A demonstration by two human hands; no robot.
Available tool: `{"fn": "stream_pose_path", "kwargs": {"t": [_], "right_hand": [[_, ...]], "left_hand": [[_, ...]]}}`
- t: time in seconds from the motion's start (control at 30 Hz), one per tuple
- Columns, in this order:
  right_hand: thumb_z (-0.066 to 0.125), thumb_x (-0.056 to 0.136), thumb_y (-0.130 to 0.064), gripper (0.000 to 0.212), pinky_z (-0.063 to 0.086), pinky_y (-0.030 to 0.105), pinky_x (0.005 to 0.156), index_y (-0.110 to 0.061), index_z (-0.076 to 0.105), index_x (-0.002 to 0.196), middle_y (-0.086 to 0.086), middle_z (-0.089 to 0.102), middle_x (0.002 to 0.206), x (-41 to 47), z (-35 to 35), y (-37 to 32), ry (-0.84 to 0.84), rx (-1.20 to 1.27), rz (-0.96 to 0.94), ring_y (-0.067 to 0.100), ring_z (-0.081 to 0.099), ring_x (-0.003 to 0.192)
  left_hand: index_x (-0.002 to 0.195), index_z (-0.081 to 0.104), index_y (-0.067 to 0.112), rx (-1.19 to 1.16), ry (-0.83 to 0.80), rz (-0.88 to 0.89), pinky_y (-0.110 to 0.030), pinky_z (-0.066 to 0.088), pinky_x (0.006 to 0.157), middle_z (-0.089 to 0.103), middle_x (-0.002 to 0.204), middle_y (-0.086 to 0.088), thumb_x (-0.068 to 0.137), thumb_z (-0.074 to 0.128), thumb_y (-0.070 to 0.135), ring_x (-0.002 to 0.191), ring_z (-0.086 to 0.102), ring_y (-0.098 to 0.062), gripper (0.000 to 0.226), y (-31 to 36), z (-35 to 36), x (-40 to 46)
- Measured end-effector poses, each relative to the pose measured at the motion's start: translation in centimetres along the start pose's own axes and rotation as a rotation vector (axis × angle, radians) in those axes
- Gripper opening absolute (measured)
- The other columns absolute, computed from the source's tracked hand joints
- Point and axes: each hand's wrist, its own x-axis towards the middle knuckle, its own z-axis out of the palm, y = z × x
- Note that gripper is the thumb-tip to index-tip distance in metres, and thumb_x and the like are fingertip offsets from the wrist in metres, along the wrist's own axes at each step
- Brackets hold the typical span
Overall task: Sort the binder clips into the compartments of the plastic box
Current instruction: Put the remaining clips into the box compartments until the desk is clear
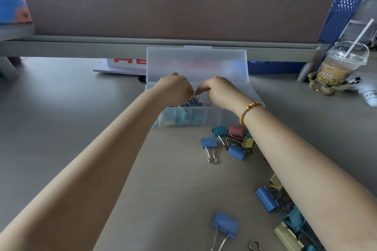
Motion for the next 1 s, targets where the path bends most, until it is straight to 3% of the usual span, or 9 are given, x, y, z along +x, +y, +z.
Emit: {"fn": "stream_pose_path", "kwargs": {"t": [0.13, 0.2, 0.33, 0.4, 0.57, 0.7, 0.8, 0.9, 1.0], "right_hand": [[0.032, 0.086, 0.013, 0.058, 0.041, 0.04, 0.104, -0.021, 0.066, 0.119, 0.011, 0.057, 0.131, -0.3, 0.1, 0.1, -0.068, -0.082, -0.008, 0.034, 0.05, 0.121], [0.031, 0.084, 0.015, 0.06, 0.04, 0.039, 0.105, -0.019, 0.066, 0.119, 0.012, 0.058, 0.131, -0.5, 0.0, 0.5, 0.005, -0.024, 0.004, 0.033, 0.05, 0.123], [0.029, 0.08, 0.016, 0.063, 0.04, 0.036, 0.107, -0.019, 0.065, 0.119, 0.009, 0.057, 0.133, -1.6, -0.8, 1.5, 0.104, 0.107, 0.03, 0.026, 0.049, 0.127], [0.029, 0.083, 0.014, 0.059, 0.039, 0.031, 0.106, -0.016, 0.066, 0.118, 0.007, 0.058, 0.133, -3.4, -1.1, 1.6, 0.149, 0.148, 0.032, 0.022, 0.049, 0.127], [0.028, 0.091, 0.007, 0.05, 0.04, 0.019, 0.091, -0.016, 0.067, 0.113, 0.002, 0.06, 0.129, -9.9, -1.1, 1.8, 0.306, 0.274, 0.043, 0.014, 0.053, 0.121], [0.031, 0.093, 0.002, 0.045, 0.046, 0.019, 0.08, -0.019, 0.067, 0.11, -0.001, 0.062, 0.121, -14.0, 0.0, 2.2, 0.292, 0.318, 0.093, 0.013, 0.06, 0.105], [0.032, 0.094, -0.003, 0.043, 0.043, 0.016, 0.068, -0.022, 0.066, 0.11, -0.008, 0.062, 0.111, -15.7, 0.8, 2.4, 0.224, 0.256, 0.125, 0.002, 0.058, 0.084], [0.034, 0.092, 0.001, 0.042, 0.045, 0.026, 0.093, -0.018, 0.066, 0.113, 0.001, 0.061, 0.123, -16.6, 1.9, 2.5, 0.222, 0.223, 0.109, 0.017, 0.055, 0.112], [0.037, 0.093, 0.001, 0.039, 0.043, 0.035, 0.097, -0.014, 0.063, 0.119, 0.005, 0.058, 0.127, -17.0, 2.6, 2.8, 0.227, 0.109, 0.093, 0.024, 0.049, 0.118]], "left_hand": [[0.11, 0.069, 0.012, 0.091, -0.104, 0.023, -0.027, 0.033, 0.058, 0.058, 0.085, -0.006, 0.097, 0.043, 0.033, 0.077, 0.049, -0.026, 0.036, 0.7, 0.2, 0.4], [0.115, 0.066, 0.013, 0.027, -0.062, 0.017, -0.027, 0.038, 0.064, 0.06, 0.09, -0.006, 0.098, 0.04, 0.026, 0.079, 0.051, -0.025, 0.034, 0.5, 0.0, 0.4], [0.125, 0.06, 0.014, -0.157, 0.103, 0.006, -0.028, 0.042, 0.093, 0.061, 0.129, -0.003, 0.1, 0.037, 0.016, 0.115, 0.056, -0.024, 0.035, 0.2, -0.6, -0.9], [0.12, 0.064, 0.012, -0.286, 0.181, -0.023, -0.028, 0.045, 0.09, 0.064, 0.124, -0.005, 0.098, 0.04, 0.013, 0.11, 0.059, -0.024, 0.033, 0.3, -0.6, -2.1], [0.109, 0.068, 0.012, -0.485, 0.395, -0.02, -0.014, 0.038, 0.061, 0.067, 0.094, 0.0, 0.094, 0.045, 0.011, 0.083, 0.057, -0.018, 0.027, 2.7, 0.7, -6.8], [0.103, 0.069, 0.013, -0.519, 0.326, 0.017, -0.021, 0.037, 0.066, 0.068, 0.092, -0.004, 0.093, 0.049, 0.012, 0.079, 0.053, -0.015, 0.023, 5.0, 3.3, -10.2], [0.108, 0.068, 0.011, -0.46, 0.249, 0.047, -0.017, 0.032, 0.069, 0.067, 0.107, -0.007, 0.091, 0.054, 0.014, 0.088, 0.056, -0.017, 0.022, 5.9, 5.4, -11.6], [0.121, 0.063, 0.012, -0.427, 0.206, 0.058, -0.021, 0.035, 0.092, 0.06, 0.127, -0.008, 0.089, 0.059, 0.017, 0.118, 0.054, -0.023, 0.032, 6.2, 6.7, -12.3], [0.131, 0.055, 0.015, -0.39, 0.138, 0.064, -0.023, 0.03, 0.105, 0.048, 0.142, -0.006, 0.089, 0.06, 0.025, 0.132, 0.044, -0.022, 0.044, 6.5, 7.6, -12.7]]}}
